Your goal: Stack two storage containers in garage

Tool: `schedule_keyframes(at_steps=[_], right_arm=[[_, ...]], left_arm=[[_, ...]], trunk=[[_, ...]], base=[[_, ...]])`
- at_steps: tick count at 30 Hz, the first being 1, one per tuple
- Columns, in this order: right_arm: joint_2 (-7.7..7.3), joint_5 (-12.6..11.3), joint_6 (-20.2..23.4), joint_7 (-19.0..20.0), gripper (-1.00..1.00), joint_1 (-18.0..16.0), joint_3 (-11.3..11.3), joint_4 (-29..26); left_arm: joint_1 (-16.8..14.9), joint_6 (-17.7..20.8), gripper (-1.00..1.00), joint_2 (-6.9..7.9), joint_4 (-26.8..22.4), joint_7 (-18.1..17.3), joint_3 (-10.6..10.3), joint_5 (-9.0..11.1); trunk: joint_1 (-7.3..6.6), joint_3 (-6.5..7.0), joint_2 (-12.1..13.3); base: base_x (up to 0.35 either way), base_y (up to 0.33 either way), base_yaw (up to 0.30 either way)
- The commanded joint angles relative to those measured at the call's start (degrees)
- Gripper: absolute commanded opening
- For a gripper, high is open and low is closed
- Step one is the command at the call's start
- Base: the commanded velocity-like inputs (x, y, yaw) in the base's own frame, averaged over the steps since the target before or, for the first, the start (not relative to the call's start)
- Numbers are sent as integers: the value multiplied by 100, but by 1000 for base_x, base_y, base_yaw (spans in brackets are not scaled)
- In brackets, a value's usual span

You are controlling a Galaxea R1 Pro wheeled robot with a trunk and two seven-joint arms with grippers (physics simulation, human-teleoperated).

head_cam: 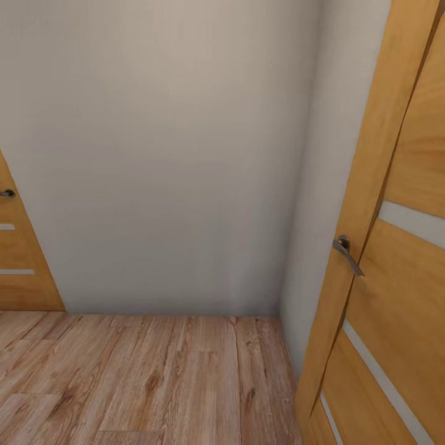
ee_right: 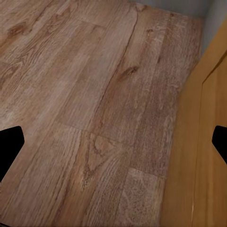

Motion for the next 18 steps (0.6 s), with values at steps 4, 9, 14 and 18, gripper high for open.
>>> schedule_keyframes(at_steps=[4, 9, 14, 18], right_arm=[[-2, 6, -2, -6, 100, 2, 14, -11], [-2, 7, -3, -6, 100, 2, 14, -11], [-2, 7, -3, -6, 100, 4, 14, -11], [63, 11, 24, 32, 100, -49, 14, -2]], left_arm=[[0, -16, 100, -2, -1, 23, -2, -4], [1, -19, 100, -2, -1, 23, -3, -4], [0, -20, 100, -2, -1, 23, -3, -4], [9, -20, 100, -67, -1, 58, 6, -9]], trunk=[[0, -3, -2], [0, -3, -2], [0, -3, -2], [0, -3, -2]], base=[[0, 14, 0], [0, 1, 0], [0, 0, 0], [0, 0, 0]])
